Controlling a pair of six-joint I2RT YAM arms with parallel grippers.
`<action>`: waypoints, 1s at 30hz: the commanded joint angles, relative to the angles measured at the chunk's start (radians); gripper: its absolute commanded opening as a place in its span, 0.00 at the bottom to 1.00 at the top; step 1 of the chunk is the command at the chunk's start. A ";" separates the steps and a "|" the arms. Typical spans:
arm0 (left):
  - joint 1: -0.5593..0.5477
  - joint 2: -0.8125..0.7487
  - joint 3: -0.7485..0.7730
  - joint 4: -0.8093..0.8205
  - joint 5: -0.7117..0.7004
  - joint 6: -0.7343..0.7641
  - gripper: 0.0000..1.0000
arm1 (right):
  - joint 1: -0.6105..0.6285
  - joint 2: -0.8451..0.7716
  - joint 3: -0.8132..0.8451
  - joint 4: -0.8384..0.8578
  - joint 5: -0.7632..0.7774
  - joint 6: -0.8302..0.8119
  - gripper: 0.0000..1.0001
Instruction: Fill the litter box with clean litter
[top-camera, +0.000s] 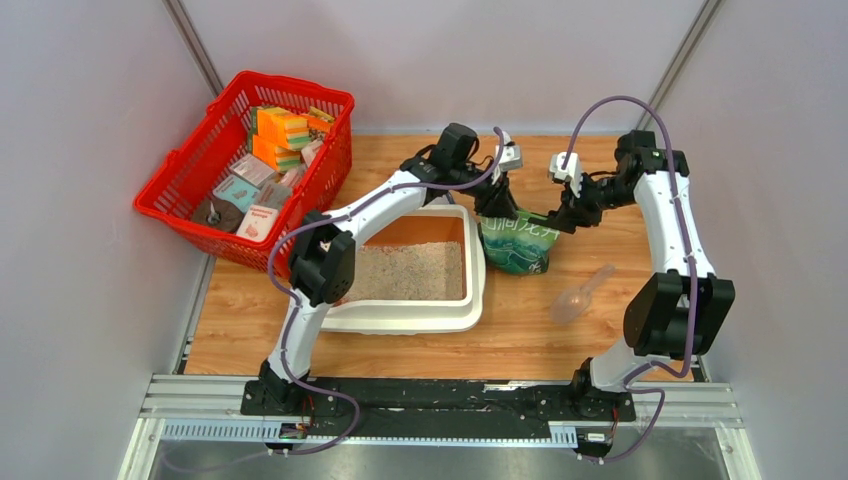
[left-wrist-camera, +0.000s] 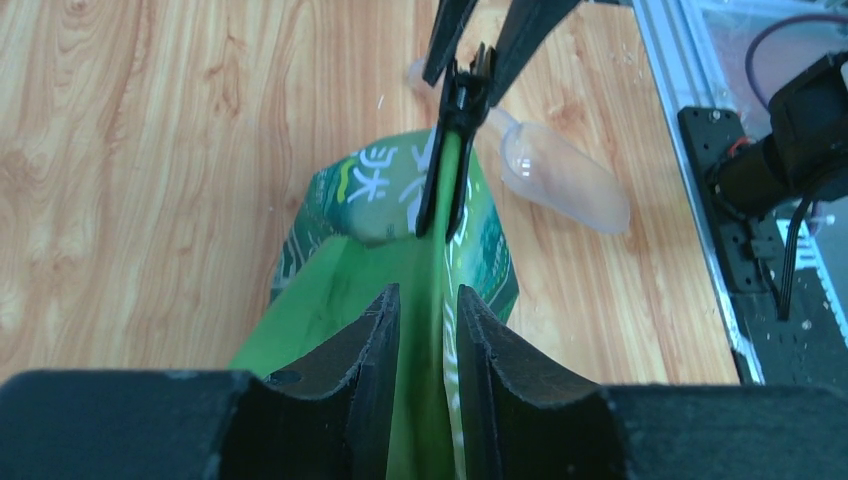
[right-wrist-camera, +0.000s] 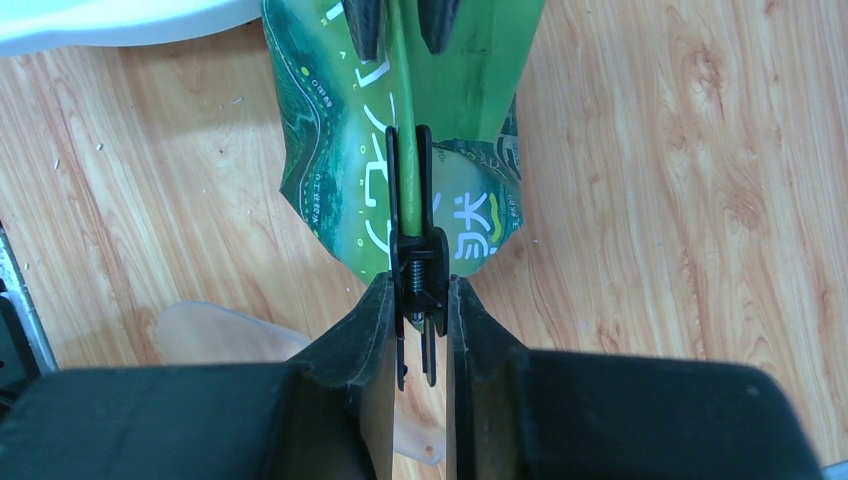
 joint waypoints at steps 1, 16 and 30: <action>0.019 -0.096 -0.022 -0.142 0.021 0.148 0.35 | 0.028 0.020 0.030 -0.233 -0.059 0.036 0.00; 0.031 -0.080 0.031 -0.203 -0.008 0.185 0.05 | 0.080 0.030 0.033 -0.201 -0.059 0.055 0.00; 0.030 -0.064 0.065 -0.165 -0.025 0.137 0.00 | 0.112 0.049 0.031 -0.161 -0.049 0.084 0.00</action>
